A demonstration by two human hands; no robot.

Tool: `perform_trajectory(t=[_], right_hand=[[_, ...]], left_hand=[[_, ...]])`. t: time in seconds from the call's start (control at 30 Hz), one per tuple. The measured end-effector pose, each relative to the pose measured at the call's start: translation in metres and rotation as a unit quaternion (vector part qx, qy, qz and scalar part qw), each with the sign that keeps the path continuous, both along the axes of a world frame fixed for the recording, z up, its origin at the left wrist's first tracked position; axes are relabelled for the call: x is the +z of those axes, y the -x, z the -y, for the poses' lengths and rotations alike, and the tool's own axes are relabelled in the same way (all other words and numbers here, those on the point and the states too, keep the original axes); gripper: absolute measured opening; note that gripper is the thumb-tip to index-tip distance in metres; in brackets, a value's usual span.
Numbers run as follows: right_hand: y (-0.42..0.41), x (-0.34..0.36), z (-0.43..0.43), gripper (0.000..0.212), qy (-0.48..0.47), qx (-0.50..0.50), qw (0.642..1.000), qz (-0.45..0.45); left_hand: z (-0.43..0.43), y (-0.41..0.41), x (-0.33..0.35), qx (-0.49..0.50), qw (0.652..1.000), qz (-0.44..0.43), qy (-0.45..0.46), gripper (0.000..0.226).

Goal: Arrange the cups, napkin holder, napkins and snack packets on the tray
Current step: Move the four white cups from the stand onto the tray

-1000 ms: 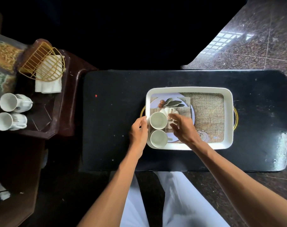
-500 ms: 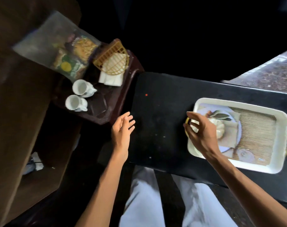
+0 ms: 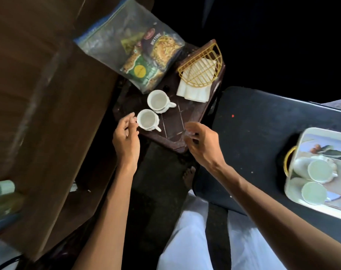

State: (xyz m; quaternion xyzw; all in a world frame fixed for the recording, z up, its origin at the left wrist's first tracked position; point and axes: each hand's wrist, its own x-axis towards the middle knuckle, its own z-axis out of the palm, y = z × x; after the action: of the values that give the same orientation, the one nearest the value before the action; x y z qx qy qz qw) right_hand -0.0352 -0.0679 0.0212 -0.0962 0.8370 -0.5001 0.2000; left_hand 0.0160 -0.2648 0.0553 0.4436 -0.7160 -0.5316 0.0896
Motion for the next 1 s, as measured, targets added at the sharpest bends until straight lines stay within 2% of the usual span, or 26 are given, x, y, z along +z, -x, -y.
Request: perform_trajectory(t=[0.13, 0.4, 0.57, 0.8, 1.0], right_hand=[[0.001, -0.013, 0.05, 0.033, -0.004, 0.006, 0.999, 0.032], [-0.005, -0.031, 0.09, 0.031, -0.029, 0.01, 0.997, 0.069], [-0.008, -0.034, 0.09, 0.016, -0.015, 0.011, 0.998, 0.053], [-0.022, -0.022, 0.047, 0.017, 0.012, -0.037, 0.999, 0.011], [-0.043, 0.003, -0.056, 0.011, 0.047, -0.154, 0.986, 0.032]], left_hand=[[0.026, 0.009, -0.018, -0.021, 1.0, 0.019, 0.012, 0.031], [0.024, 0.015, -0.031, 0.017, 0.989, 0.023, -0.142, 0.039], [0.016, 0.015, -0.029, 0.024, 0.99, 0.012, -0.139, 0.044], [-0.023, 0.006, -0.002, 0.025, 0.987, -0.006, -0.158, 0.048], [-0.131, -0.007, 0.021, -0.011, 0.983, -0.013, -0.18, 0.043]])
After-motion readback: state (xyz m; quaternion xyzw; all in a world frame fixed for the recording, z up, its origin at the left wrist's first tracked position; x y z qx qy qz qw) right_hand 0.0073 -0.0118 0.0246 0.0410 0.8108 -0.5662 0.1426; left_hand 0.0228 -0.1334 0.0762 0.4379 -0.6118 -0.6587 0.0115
